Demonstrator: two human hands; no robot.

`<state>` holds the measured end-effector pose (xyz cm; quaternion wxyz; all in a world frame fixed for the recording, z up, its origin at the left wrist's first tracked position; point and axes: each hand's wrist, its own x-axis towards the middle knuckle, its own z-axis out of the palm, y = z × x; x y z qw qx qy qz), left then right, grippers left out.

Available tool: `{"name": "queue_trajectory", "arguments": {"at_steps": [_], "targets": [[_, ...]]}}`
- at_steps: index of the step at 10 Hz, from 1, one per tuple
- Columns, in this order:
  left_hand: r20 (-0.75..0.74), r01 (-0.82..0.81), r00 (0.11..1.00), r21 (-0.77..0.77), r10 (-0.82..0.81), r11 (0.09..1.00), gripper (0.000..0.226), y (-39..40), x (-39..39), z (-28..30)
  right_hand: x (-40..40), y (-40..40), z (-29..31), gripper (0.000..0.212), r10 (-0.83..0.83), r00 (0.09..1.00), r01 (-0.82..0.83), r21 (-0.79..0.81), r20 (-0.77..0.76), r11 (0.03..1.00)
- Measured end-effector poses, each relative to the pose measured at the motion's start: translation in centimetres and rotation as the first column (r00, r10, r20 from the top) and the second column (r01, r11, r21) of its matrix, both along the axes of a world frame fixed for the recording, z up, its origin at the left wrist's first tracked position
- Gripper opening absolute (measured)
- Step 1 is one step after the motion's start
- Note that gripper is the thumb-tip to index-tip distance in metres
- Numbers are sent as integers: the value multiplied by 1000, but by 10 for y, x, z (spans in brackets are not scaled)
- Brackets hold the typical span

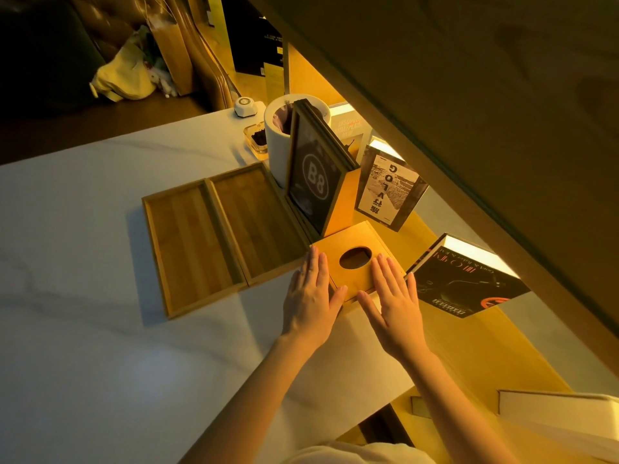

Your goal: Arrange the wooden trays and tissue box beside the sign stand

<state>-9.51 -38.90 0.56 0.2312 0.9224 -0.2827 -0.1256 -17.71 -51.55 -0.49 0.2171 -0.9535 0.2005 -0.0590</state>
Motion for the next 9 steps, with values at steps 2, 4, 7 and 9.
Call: {"name": "queue_trajectory", "arguments": {"at_steps": [2, 4, 7, 9], "targets": [[0, 16, 1000, 25, -16, 1000, 69, 0, 5, 3, 3, 1, 1, 76, -15, 1000, 15, -14, -7, 1000], [3, 12, 1000, 19, -12, 1000, 70, -1, 4, 3, 3, -1, 3, 76, 7, 1000, -7, -13, -12, 1000], [-135, 2, 991, -22, -5, 1000, 60, 4, 9, 18, 6, 0, 25, 68, 30, 999, -31, -10, -44, 999], [-142, -105, 987, -203, 77, 974, 39, 30, 37, 66, 35, 19, 75, 47, 32, 982, -66, 178, 185, 982]]}}
